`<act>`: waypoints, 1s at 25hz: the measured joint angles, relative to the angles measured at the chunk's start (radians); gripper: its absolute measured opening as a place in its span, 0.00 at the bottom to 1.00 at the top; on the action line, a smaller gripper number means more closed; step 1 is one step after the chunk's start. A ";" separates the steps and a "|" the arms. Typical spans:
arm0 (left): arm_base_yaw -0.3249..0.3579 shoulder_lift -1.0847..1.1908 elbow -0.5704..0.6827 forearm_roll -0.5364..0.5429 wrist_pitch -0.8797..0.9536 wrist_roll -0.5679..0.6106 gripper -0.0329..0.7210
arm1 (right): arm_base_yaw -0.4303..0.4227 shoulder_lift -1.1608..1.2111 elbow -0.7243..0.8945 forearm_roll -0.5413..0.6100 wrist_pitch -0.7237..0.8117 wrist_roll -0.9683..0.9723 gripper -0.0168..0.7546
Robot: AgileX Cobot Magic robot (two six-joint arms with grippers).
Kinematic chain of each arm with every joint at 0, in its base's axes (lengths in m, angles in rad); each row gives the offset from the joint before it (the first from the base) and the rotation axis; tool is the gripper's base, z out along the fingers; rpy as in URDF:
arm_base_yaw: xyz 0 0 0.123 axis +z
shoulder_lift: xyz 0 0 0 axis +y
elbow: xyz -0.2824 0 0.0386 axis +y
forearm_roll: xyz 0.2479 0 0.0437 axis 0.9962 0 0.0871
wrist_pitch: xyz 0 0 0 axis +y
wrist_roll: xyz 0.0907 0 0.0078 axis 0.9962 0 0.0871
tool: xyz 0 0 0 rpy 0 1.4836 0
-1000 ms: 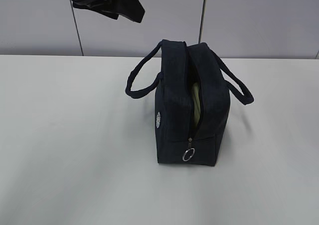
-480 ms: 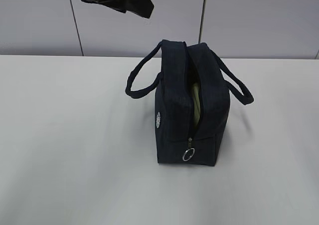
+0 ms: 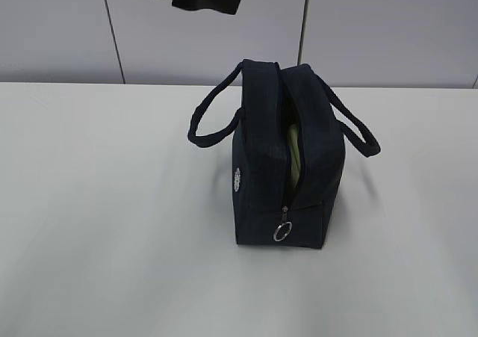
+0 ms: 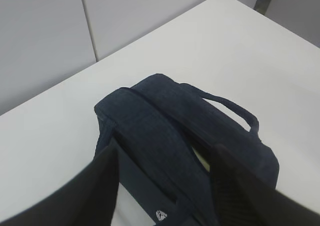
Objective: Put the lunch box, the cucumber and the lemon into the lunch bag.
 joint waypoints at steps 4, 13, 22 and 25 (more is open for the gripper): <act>-0.004 -0.093 0.179 0.000 -0.108 0.002 0.57 | 0.000 0.000 0.000 0.011 0.029 0.000 0.46; -0.004 -0.295 0.524 -0.056 -0.264 0.002 0.57 | 0.000 0.000 0.005 0.154 0.045 0.000 0.46; -0.005 -0.359 0.597 -0.070 -0.286 0.002 0.56 | 0.000 0.176 0.062 0.311 0.232 -0.233 0.46; -0.005 -0.359 0.597 -0.070 -0.286 0.002 0.55 | 0.000 0.260 0.062 0.382 0.286 -0.335 0.47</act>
